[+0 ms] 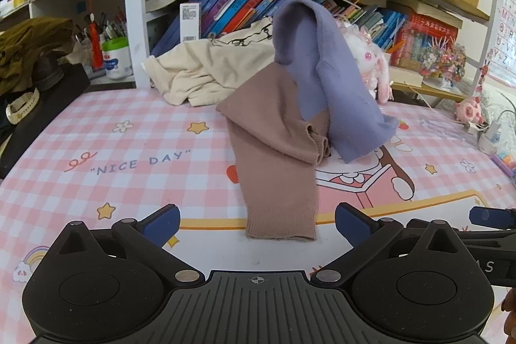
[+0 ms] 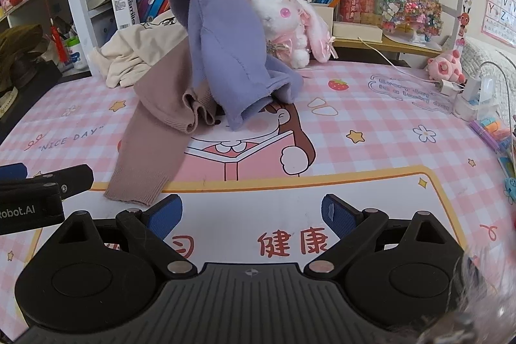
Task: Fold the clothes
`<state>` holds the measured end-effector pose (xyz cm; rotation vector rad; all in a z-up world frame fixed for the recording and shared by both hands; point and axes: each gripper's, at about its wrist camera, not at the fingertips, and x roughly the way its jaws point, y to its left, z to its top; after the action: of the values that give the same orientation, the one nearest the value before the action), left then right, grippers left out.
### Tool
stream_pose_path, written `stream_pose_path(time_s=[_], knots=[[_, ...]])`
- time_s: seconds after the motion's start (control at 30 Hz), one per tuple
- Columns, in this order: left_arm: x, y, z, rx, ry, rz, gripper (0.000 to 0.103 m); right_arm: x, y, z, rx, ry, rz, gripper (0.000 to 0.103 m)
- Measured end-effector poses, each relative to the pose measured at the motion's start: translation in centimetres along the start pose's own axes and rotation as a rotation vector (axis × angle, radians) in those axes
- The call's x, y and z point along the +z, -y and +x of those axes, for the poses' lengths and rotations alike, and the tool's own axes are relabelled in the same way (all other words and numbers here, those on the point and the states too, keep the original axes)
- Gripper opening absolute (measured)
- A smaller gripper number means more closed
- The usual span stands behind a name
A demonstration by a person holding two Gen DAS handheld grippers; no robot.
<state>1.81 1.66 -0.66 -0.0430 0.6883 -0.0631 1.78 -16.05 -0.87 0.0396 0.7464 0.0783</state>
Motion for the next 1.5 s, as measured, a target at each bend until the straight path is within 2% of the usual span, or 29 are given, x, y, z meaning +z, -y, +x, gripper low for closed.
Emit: stream_pose_path(time_s=[0.27,0.53,0.6,0.67,0.8,0.93,1.03,1.1,1.17,1.2,1.27,1.3,1.33,1.4,1.5], knots=[[-0.2,-0.1,0.6,-0.009,-0.021,-0.016,0.102,0.0,0.2,0.3,0.02,0.001,-0.012,0.095],[0.3,1.8,2.6,-0.019,-0.024,0.049,0.102,-0.3,0.8,0.7,0.03,0.005,-0.019,0.095],[0.5,2.3,3.1,-0.021,-0.025,0.066,0.099,-0.4,1.1,0.9,0.035,0.001,-0.025,0.095],[0.6,2.8,3.7,-0.024,-0.026,0.082,0.092,-0.6,1.5,1.1,0.04,0.001,-0.034,0.095],[0.9,3.8,4.7,-0.028,-0.028,0.115,0.09,-0.9,3.0,1.2,0.041,-0.005,-0.042,0.093],[2.3,7.7,7.4,-0.065,-0.001,0.226,0.09,-1.6,5.1,1.1,0.029,-0.026,-0.043,0.093],[3.2,11.3,10.1,-0.054,0.027,0.33,0.09,-2.1,7.0,0.8,0.014,-0.04,-0.035,0.093],[3.7,13.7,11.9,-0.022,0.039,0.39,0.091,-2.4,8.2,0.3,-0.004,-0.041,-0.03,0.093],[4.1,15.4,13.5,0.054,0.07,0.447,0.089,-2.7,9.3,-0.3,-0.019,-0.038,-0.028,0.093],[4.3,16.1,14.2,0.103,0.091,0.473,0.085,-2.9,9.8,-0.5,-0.024,-0.035,-0.03,0.093],[5.0,16.2,15.1,0.178,0.11,0.495,0.05,-3.1,10.4,-1.1,-0.025,-0.025,-0.04,0.093],[5.7,15.5,14.9,0.188,0.114,0.462,0.024,-3.1,10.6,-1.4,-0.022,-0.016,-0.047,0.093],[6.6,14.6,14.5,0.191,0.116,0.42,0.012,-3.1,10.7,-1.6,-0.016,-0.006,-0.055,0.093],[8.1,12.4,11.7,0.18,0.182,0.34,0.008,-3.0,10.8,-1.9,0.004,0.015,-0.07,0.093],[9.8,9.5,5.6,0.158,0.296,0.287,0.007,-2.5,10.3,-1.8,0.047,0.039,-0.096,0.093]])
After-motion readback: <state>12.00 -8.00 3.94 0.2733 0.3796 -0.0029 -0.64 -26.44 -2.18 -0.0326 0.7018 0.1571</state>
